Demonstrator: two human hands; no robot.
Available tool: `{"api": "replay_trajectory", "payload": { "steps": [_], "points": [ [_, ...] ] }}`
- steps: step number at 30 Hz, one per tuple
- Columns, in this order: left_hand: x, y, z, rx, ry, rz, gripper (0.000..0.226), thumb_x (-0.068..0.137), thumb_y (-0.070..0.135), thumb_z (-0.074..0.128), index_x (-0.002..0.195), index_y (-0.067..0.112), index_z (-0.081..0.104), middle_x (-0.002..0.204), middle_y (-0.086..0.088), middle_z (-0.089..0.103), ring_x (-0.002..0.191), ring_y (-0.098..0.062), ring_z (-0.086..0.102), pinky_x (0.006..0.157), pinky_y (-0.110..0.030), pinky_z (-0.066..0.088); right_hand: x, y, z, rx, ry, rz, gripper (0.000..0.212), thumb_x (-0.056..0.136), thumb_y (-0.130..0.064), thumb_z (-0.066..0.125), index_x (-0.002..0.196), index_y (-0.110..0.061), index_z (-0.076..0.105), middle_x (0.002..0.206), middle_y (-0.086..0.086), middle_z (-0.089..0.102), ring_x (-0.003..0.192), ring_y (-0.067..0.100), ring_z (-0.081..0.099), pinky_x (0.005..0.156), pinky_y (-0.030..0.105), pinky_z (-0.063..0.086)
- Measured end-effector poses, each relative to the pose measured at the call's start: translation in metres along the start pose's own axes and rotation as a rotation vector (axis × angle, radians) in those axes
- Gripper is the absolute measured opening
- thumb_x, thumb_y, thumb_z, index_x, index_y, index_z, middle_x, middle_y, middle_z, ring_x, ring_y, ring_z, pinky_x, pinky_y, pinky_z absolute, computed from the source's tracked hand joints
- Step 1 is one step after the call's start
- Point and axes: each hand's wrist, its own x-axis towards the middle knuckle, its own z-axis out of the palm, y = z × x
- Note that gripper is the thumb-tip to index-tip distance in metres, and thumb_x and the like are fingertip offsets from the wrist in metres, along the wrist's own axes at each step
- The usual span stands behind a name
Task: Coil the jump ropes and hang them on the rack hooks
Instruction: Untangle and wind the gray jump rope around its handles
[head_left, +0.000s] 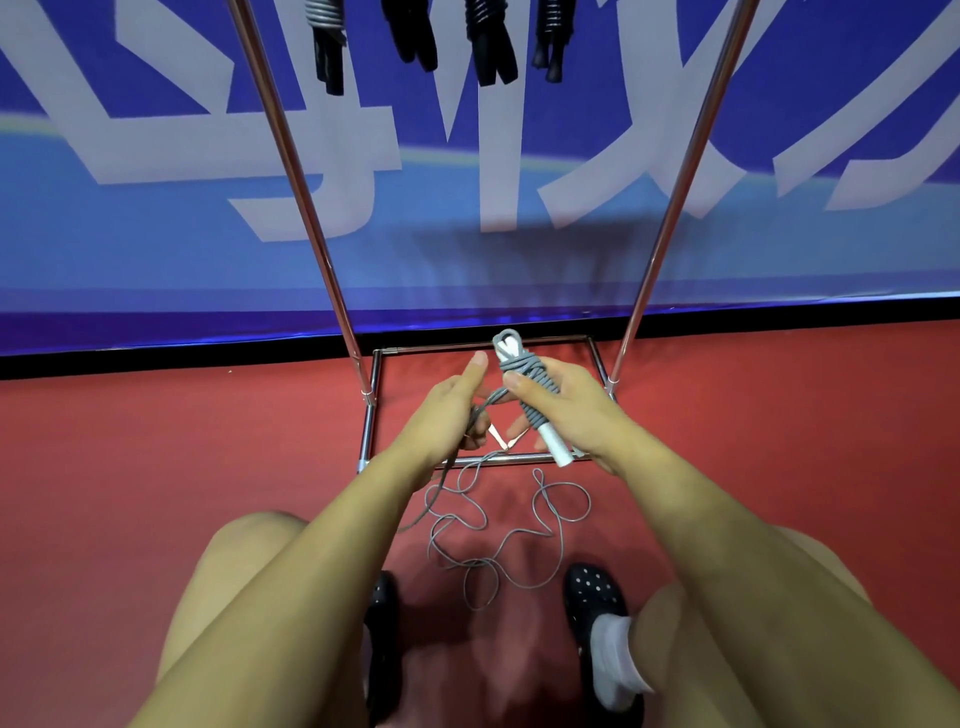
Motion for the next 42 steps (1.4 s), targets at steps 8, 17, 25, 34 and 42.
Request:
{"api": "replay_trajectory", "payload": {
  "steps": [8,17,25,34,42],
  "points": [
    [0.002,-0.006,0.001,0.005,0.137,0.152,0.01,0.1,0.02,0.064,0.092,0.013,0.064,0.07,-0.001,0.064,0.048,-0.011,0.039,0.046,-0.02,0.033,0.002,-0.004,-0.003,0.186,0.095,0.067,0.026,0.102,-0.036,0.061,0.116,-0.014,0.064,0.111,0.001,0.077,0.073,0.021,0.076,0.05,0.028,0.054],
    [0.007,-0.012,-0.006,0.154,0.088,0.169,0.029,0.108,0.02,0.048,0.088,0.014,0.067,0.074,0.001,0.067,0.064,-0.01,0.056,0.067,-0.022,0.046,-0.003,-0.01,-0.005,0.238,0.044,0.131,0.038,0.101,-0.039,0.059,0.123,-0.008,0.064,0.111,-0.001,0.078,0.077,0.021,0.077,0.047,0.026,0.052],
    [0.003,0.003,-0.002,0.186,0.161,0.112,0.021,0.104,0.02,0.051,0.09,0.016,0.067,0.069,0.004,0.056,0.048,-0.004,0.043,0.053,-0.024,0.034,0.0,-0.009,-0.006,0.175,0.078,0.098,0.032,0.099,-0.036,0.063,0.119,-0.012,0.065,0.113,0.002,0.076,0.077,0.022,0.077,0.049,0.027,0.054],
    [-0.003,0.008,-0.001,0.666,0.147,0.255,0.034,0.102,0.046,0.054,0.083,0.024,0.072,0.057,0.01,0.054,0.059,-0.005,0.052,0.055,-0.026,0.034,0.006,0.0,-0.007,0.022,0.121,0.063,0.018,0.099,-0.037,0.066,0.1,-0.019,0.069,0.09,0.0,0.077,0.062,0.014,0.065,0.053,0.028,0.055],
    [-0.003,0.004,-0.005,0.545,0.122,0.243,0.049,0.109,0.039,0.041,0.073,0.015,0.066,0.049,0.007,0.041,0.043,-0.007,0.037,0.053,-0.028,0.032,0.008,-0.002,-0.004,0.209,0.065,0.147,0.042,0.103,-0.051,0.052,0.105,-0.012,0.069,0.083,0.008,0.069,0.063,0.019,0.059,0.054,0.029,0.05]
  ]
}}
